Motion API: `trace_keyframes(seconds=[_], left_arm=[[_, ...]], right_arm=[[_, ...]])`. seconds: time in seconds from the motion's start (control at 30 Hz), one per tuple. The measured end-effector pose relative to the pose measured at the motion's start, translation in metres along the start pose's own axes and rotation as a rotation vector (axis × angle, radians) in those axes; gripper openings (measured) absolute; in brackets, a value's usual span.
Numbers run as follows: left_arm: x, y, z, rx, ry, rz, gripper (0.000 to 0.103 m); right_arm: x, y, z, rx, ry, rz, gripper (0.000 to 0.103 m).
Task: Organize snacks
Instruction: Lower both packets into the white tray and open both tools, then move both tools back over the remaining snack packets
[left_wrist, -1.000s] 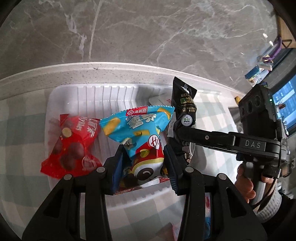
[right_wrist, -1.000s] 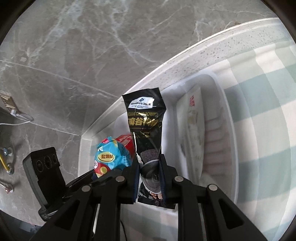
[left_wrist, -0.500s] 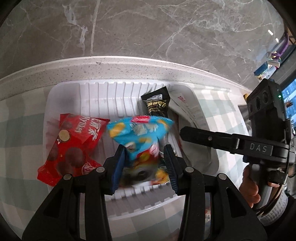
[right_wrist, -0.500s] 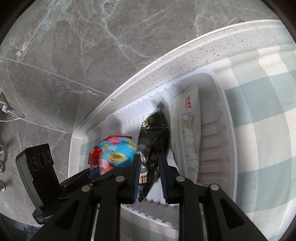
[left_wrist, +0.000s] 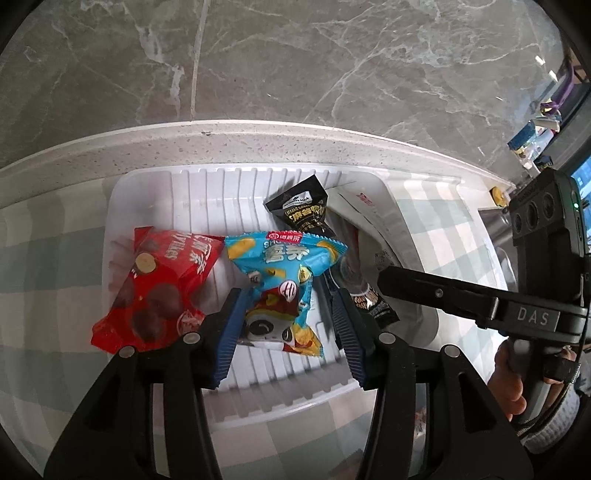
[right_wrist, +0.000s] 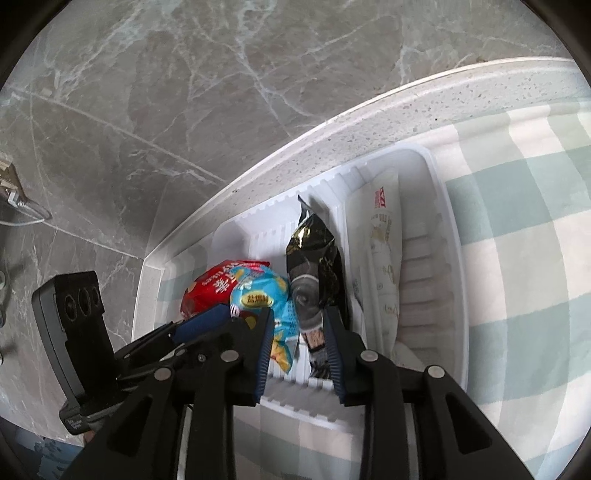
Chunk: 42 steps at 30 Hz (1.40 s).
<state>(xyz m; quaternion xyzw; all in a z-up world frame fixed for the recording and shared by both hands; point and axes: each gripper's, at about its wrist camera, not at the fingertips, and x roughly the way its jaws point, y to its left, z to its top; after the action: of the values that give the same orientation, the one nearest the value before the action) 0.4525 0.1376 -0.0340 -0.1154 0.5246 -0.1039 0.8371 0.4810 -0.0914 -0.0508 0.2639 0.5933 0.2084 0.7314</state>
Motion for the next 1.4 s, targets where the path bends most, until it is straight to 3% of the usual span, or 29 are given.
trace_keyframes(seconds=[0.37,0.73,1.4], left_arm=[[-0.038,-0.014,-0.027,0.044,-0.034,0.025,0.049],[-0.082,-0.037,-0.077,0.132,-0.053,0.078,0.052],[-0.112,-0.048,-0.16,0.187,-0.024,0.097,0.053]], right_arm=[[-0.024,0.02,-0.036,-0.074,-0.016,-0.027,0.037],[-0.045,0.046,-0.093,-0.203,-0.009,-0.073,0.041],[-0.062,0.058,-0.171,-0.296,0.022,-0.155,0.044]])
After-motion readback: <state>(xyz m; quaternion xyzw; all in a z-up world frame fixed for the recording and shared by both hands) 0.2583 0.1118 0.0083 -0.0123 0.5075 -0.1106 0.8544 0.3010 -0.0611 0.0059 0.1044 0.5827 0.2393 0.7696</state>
